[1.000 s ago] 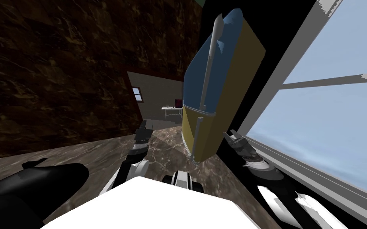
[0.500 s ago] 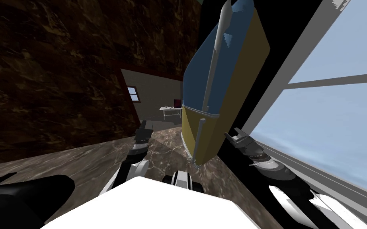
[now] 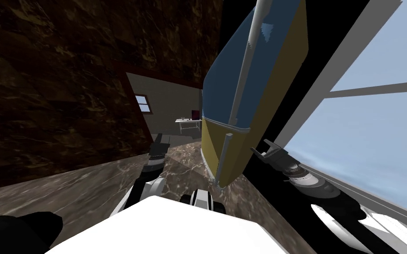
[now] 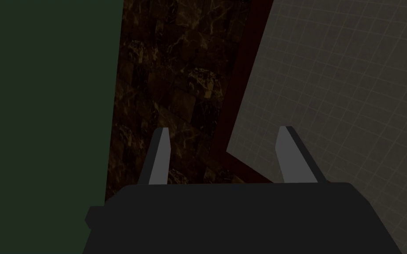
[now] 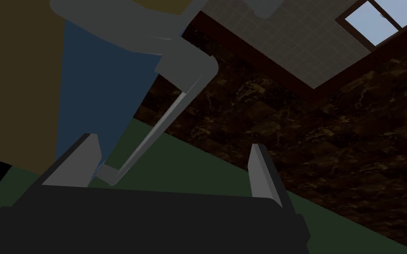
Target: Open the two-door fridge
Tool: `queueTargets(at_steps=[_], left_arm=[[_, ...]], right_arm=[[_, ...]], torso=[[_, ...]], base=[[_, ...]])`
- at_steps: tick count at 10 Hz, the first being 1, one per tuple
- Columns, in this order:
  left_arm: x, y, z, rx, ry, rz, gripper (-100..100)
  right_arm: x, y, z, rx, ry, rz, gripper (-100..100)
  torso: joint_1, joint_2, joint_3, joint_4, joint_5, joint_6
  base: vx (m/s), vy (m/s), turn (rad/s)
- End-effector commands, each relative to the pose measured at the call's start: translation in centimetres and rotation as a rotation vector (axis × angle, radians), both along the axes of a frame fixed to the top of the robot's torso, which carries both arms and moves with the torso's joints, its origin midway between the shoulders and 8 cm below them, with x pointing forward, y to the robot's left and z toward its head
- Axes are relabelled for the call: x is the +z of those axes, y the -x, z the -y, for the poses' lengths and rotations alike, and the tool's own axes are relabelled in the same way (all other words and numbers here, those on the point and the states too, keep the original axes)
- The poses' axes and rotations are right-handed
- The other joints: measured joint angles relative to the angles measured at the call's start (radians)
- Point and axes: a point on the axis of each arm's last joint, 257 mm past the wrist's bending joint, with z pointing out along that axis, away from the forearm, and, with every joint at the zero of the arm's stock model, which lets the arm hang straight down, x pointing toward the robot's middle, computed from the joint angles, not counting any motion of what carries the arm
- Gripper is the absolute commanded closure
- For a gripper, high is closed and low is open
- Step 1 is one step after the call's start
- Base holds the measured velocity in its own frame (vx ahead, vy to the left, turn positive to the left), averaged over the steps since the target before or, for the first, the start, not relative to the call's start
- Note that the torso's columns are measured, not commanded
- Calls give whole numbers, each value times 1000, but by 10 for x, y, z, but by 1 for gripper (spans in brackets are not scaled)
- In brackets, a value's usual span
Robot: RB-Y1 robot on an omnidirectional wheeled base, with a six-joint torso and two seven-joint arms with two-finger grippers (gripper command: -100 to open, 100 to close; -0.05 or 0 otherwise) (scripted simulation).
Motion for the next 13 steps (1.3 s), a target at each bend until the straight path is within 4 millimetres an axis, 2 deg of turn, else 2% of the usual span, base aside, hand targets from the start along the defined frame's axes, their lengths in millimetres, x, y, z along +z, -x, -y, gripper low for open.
queueTargets(at_steps=[1, 5, 6, 10, 13], left_arm=[[0, 0, 0, 0, 0, 0, 0], [0, 0, 0, 0, 0, 0, 0], [0, 0, 0, 0, 0, 0, 0], [0, 0, 0, 0, 0, 0, 0], [0, 0, 0, 0, 0, 0, 0]], right_arm=[[6, 0, 8, -32, 140, 48, -100], [21, -4, 22, -75, 371, 125, -100], [21, -4, 22, -77, 381, 131, -100], [43, -8, 34, -114, 650, 235, -100], [59, -10, 37, -123, 820, 309, -100]], torso=[[-2, 1, 1, 0, 0, 0], [-2, 2, 1, 1, 0, 0], [-1, 1, 1, 0, 0, 0], [0, 0, 0, 0, 0, 0], [-1, 2, 0, 1, 1, -3]], base=[[87, 71, -51], [119, 106, -78], [92, 95, -33], [112, 111, -78], [99, 104, -85]])
